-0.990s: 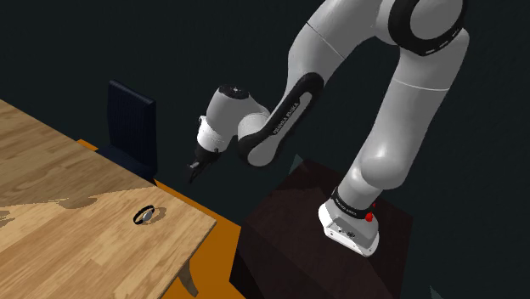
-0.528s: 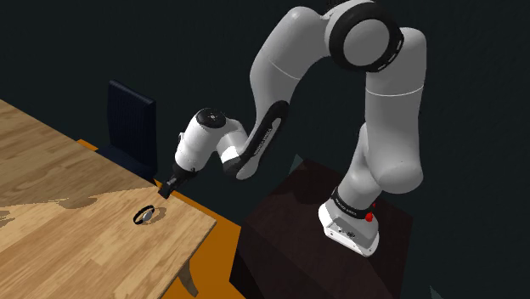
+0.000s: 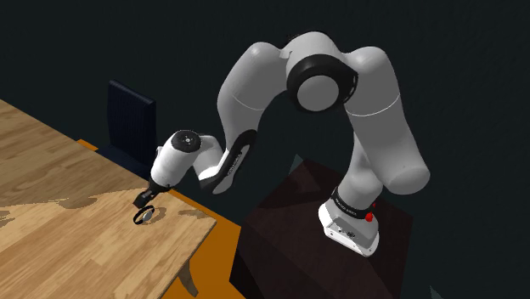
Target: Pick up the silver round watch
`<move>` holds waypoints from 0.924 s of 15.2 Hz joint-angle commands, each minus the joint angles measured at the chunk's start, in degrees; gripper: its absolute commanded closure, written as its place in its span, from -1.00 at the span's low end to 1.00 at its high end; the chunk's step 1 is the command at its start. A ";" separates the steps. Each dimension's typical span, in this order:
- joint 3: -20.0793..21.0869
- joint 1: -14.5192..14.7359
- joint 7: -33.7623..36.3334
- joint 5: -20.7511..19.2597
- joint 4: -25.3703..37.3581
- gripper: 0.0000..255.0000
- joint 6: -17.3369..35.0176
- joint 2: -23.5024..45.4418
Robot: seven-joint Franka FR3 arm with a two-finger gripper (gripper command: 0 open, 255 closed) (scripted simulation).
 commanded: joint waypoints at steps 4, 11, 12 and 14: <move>-2.19 2.16 1.38 0.63 3.55 -1.00 2.16 5.24; -3.20 3.07 1.96 0.98 4.61 1.00 3.36 7.40; -3.20 3.07 1.96 0.98 4.62 1.00 3.36 7.41; -3.19 3.07 1.96 0.98 4.62 1.00 3.35 7.40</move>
